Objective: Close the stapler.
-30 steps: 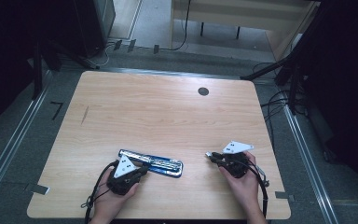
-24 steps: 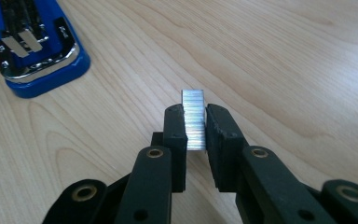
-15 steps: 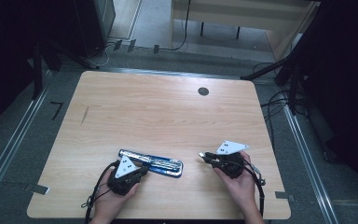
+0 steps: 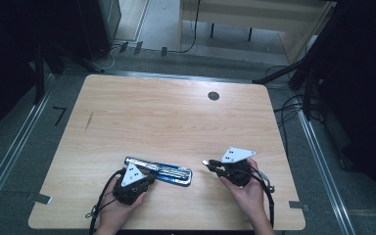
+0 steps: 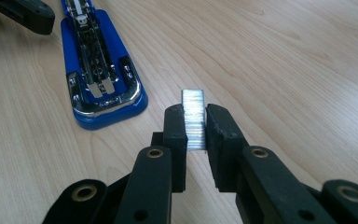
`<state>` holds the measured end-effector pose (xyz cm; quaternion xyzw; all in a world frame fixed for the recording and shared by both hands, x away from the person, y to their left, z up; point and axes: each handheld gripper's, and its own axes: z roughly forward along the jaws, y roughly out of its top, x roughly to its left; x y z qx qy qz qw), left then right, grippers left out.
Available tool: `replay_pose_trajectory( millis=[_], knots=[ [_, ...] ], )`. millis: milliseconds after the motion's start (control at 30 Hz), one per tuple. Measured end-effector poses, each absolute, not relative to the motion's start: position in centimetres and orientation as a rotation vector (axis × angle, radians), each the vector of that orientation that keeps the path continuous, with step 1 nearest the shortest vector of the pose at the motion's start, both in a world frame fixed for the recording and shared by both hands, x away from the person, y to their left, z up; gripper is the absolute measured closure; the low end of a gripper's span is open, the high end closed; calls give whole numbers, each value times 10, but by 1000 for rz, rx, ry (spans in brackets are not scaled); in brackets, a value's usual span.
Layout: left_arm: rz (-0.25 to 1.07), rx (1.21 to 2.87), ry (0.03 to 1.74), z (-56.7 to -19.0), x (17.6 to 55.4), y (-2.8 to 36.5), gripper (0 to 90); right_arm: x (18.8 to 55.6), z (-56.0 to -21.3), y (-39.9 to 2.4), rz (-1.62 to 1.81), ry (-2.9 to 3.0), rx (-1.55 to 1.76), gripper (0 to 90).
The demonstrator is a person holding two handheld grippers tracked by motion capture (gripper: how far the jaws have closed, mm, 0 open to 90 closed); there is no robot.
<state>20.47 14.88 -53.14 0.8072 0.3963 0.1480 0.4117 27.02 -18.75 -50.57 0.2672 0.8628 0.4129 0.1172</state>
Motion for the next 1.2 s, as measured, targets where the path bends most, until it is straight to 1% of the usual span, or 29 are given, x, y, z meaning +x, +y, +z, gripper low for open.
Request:
replay_pose_trajectory(
  millis=[433,867,1200],
  knots=[
    [374,2038,1007,-532,206,148,900,276,-490,-164,1216,2569,702,800],
    [375,2052,1001,-532,206,147,900,274,-485,-136,1267,2613,618,800],
    [377,2056,994,-532,206,147,900,272,-490,-122,1265,2679,539,800]
  ],
)
